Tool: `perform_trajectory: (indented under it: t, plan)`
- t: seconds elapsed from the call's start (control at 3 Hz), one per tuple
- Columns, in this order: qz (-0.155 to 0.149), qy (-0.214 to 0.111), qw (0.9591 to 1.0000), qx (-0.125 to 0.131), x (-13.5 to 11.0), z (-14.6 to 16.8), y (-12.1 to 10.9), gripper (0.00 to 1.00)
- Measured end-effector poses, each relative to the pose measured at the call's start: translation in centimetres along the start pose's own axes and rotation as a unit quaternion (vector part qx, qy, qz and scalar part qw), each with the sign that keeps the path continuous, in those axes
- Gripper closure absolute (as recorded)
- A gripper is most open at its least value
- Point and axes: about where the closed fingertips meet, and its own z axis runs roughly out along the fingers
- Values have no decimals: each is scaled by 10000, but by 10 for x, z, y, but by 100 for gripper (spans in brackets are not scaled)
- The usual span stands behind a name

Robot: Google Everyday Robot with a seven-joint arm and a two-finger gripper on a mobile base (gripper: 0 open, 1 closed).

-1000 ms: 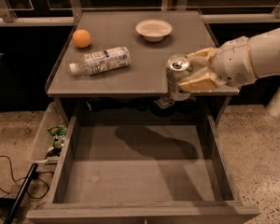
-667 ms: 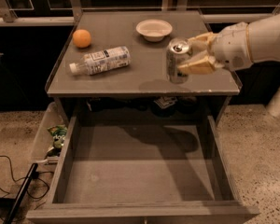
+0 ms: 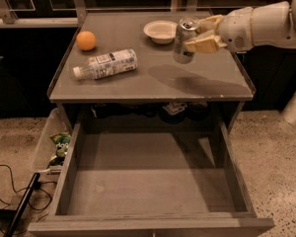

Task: Pick 7up can from top drawer and place on counter

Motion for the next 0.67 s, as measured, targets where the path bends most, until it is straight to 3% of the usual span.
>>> perform_trajectory:
  t: [0.67]
  plan:
    - [616, 182, 9978, -141, 40, 40, -23, 100]
